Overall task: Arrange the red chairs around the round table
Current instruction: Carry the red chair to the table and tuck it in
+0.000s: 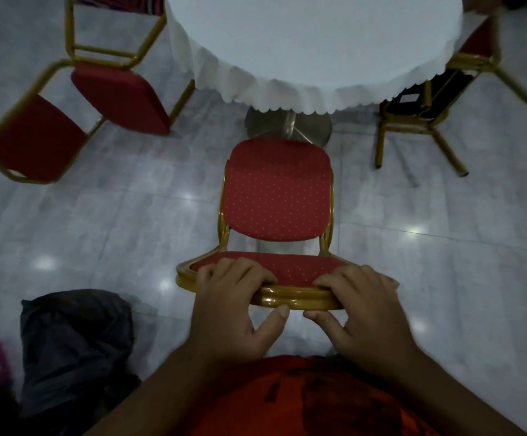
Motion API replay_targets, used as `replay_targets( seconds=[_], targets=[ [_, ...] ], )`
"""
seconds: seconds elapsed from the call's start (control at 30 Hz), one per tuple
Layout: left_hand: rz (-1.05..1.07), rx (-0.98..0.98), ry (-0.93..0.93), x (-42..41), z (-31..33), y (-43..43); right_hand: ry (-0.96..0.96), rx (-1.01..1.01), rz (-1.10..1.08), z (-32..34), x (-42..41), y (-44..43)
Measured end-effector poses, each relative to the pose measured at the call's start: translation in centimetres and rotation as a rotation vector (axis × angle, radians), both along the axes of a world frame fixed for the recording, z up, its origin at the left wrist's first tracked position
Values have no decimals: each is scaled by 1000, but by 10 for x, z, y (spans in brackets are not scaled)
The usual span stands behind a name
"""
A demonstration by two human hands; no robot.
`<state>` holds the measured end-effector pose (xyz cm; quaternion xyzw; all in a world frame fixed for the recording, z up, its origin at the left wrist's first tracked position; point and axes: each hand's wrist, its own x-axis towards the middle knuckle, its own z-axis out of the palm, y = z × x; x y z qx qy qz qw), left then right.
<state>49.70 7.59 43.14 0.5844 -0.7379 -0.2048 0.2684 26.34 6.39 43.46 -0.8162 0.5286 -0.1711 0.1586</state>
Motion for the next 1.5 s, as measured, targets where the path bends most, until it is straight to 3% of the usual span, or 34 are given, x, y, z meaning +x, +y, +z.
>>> replay_targets(
  seconds=[0.33, 0.67, 1.5],
  targets=[
    [36, -151, -26, -8, -11, -47, -51, -26, -164, -2, 12, -34],
    [141, -212, -102, -16, -10, -115, -19, -52, -194, -7, 13, -100],
    [83, -158, -143, 11, -15, -136, 34, -112, -326, -11, 47, -113]
  ],
)
